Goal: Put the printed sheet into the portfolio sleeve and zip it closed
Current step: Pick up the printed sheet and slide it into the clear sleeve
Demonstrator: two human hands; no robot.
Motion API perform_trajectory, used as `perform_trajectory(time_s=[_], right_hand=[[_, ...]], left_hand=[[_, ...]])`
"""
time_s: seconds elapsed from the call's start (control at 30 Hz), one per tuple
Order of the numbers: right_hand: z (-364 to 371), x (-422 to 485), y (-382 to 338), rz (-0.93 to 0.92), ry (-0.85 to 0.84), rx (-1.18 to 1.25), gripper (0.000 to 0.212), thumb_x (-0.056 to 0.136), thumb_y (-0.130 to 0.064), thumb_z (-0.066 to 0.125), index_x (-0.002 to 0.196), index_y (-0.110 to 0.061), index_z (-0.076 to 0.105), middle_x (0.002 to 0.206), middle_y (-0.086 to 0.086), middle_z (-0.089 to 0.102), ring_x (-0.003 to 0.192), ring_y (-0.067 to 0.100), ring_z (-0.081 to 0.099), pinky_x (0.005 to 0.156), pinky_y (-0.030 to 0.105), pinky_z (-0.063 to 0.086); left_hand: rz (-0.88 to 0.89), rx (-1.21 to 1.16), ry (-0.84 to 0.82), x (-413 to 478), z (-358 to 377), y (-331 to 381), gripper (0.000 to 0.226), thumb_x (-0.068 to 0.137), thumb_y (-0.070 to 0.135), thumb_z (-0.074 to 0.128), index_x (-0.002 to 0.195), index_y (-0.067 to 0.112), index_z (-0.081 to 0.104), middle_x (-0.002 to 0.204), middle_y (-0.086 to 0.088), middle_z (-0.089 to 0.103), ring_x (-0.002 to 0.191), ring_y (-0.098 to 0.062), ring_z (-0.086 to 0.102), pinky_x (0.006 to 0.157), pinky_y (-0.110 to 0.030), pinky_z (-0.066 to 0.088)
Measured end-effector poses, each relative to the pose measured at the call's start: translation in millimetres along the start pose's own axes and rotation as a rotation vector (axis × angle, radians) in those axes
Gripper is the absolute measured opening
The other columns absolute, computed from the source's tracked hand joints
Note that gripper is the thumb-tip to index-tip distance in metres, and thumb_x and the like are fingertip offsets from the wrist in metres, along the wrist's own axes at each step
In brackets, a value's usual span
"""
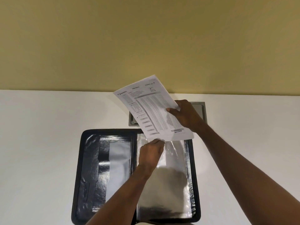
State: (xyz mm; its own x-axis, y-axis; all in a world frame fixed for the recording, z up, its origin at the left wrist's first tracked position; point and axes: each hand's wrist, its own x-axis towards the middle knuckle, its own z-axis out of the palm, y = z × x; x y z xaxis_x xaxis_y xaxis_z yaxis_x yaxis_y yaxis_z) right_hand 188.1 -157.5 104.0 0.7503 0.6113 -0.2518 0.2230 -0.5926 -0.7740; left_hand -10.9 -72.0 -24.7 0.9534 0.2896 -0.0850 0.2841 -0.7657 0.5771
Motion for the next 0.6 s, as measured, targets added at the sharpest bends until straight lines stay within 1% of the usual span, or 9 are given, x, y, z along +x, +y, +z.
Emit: perform_trajectory(time_s=[0.03, 0.1, 0.17, 0.2, 0.27, 0.37, 0.4, 0.5, 0.6], right_hand=[[0.6, 4.3, 2.0, 0.013, -0.009, 0.03, 0.02, 0.097, -0.024, 0.068, 0.104, -0.005, 0.073, 0.086, 0.017, 0.073, 0.067, 0.028, 0.066, 0.06, 0.031, 0.045], [2.6, 12.0, 5.3, 0.041, -0.027, 0.086, 0.027, 0.097, -0.025, 0.068, 0.115, -0.005, 0.073, 0.098, 0.016, 0.075, 0.075, 0.029, 0.07, 0.064, 0.029, 0.05], [5.3, 17.3, 8.0, 0.049, -0.044, 0.149, 0.031, 0.097, -0.023, 0.068, 0.121, -0.004, 0.071, 0.11, 0.012, 0.076, 0.089, 0.026, 0.073, 0.072, 0.027, 0.055], [7.0, 19.4, 9.3, 0.056, -0.049, 0.173, 0.032, 0.097, -0.023, 0.068, 0.123, -0.004, 0.071, 0.113, 0.011, 0.076, 0.093, 0.026, 0.074, 0.078, 0.031, 0.058], [9.9, 23.0, 12.2, 0.075, -0.05, 0.208, 0.032, 0.097, -0.022, 0.068, 0.124, -0.005, 0.07, 0.115, 0.008, 0.076, 0.096, 0.025, 0.074, 0.085, 0.039, 0.059], [12.6, 26.4, 14.2, 0.082, -0.07, 0.296, 0.032, 0.097, -0.017, 0.067, 0.127, -0.004, 0.069, 0.119, 0.008, 0.075, 0.101, 0.022, 0.075, 0.088, 0.036, 0.061], [12.7, 27.4, 14.3, 0.08, -0.081, 0.323, 0.033, 0.097, -0.015, 0.067, 0.128, -0.004, 0.067, 0.121, 0.008, 0.074, 0.102, 0.021, 0.074, 0.089, 0.034, 0.06], [13.6, 31.1, 15.4, 0.074, -0.112, 0.361, 0.034, 0.098, -0.011, 0.066, 0.13, -0.003, 0.066, 0.124, 0.008, 0.072, 0.106, 0.019, 0.074, 0.09, 0.032, 0.06], [18.1, 35.5, 16.9, 0.093, -0.138, 0.356, 0.034, 0.097, -0.014, 0.067, 0.131, -0.005, 0.066, 0.126, 0.009, 0.072, 0.108, 0.024, 0.073, 0.094, 0.042, 0.059]], left_hand=[[0.0, -0.002, 0.0, 1.2, -1.1, 2.9, 0.012, 0.09, 0.021, 0.065, 0.097, 0.026, 0.072, 0.101, 0.009, 0.072, 0.075, -0.022, 0.07, 0.058, -0.034, 0.056], [0.029, -0.002, 0.009, 3.5, -2.8, 10.3, 0.019, 0.094, 0.03, 0.057, 0.105, 0.028, 0.073, 0.105, 0.009, 0.073, 0.078, -0.02, 0.071, 0.06, -0.033, 0.056], [0.054, -0.012, 0.001, 5.7, -4.0, 21.4, 0.03, 0.095, 0.038, 0.047, 0.108, 0.029, 0.072, 0.106, 0.009, 0.073, 0.079, -0.02, 0.071, 0.061, -0.033, 0.056], [0.06, -0.016, -0.003, 7.1, -4.4, 26.9, 0.031, 0.095, 0.04, 0.045, 0.107, 0.029, 0.072, 0.103, 0.008, 0.073, 0.078, -0.02, 0.071, 0.061, -0.032, 0.056], [0.055, -0.016, -0.007, 9.8, -4.2, 35.7, 0.023, 0.095, 0.035, 0.053, 0.103, 0.025, 0.072, 0.097, 0.006, 0.072, 0.077, -0.021, 0.07, 0.06, -0.032, 0.055], [0.033, -0.008, -0.006, 13.3, -3.2, 47.0, 0.01, 0.091, 0.027, 0.067, 0.096, 0.023, 0.074, 0.091, 0.005, 0.071, 0.072, -0.021, 0.069, 0.059, -0.026, 0.046], [0.033, 0.0, -0.008, 14.5, -2.9, 51.0, 0.009, 0.091, 0.027, 0.067, 0.095, 0.023, 0.074, 0.09, 0.005, 0.071, 0.071, -0.021, 0.069, 0.058, -0.026, 0.046], [0.029, 0.028, -0.031, 17.2, -1.9, 64.3, 0.014, 0.094, 0.031, 0.062, 0.099, 0.025, 0.073, 0.094, 0.006, 0.068, 0.072, -0.023, 0.069, 0.059, -0.032, 0.053], [0.023, 0.08, -0.049, 17.7, -3.6, 76.3, 0.013, 0.095, 0.031, 0.063, 0.097, 0.021, 0.072, 0.093, 0.003, 0.065, 0.068, -0.025, 0.069, 0.058, -0.034, 0.056]])
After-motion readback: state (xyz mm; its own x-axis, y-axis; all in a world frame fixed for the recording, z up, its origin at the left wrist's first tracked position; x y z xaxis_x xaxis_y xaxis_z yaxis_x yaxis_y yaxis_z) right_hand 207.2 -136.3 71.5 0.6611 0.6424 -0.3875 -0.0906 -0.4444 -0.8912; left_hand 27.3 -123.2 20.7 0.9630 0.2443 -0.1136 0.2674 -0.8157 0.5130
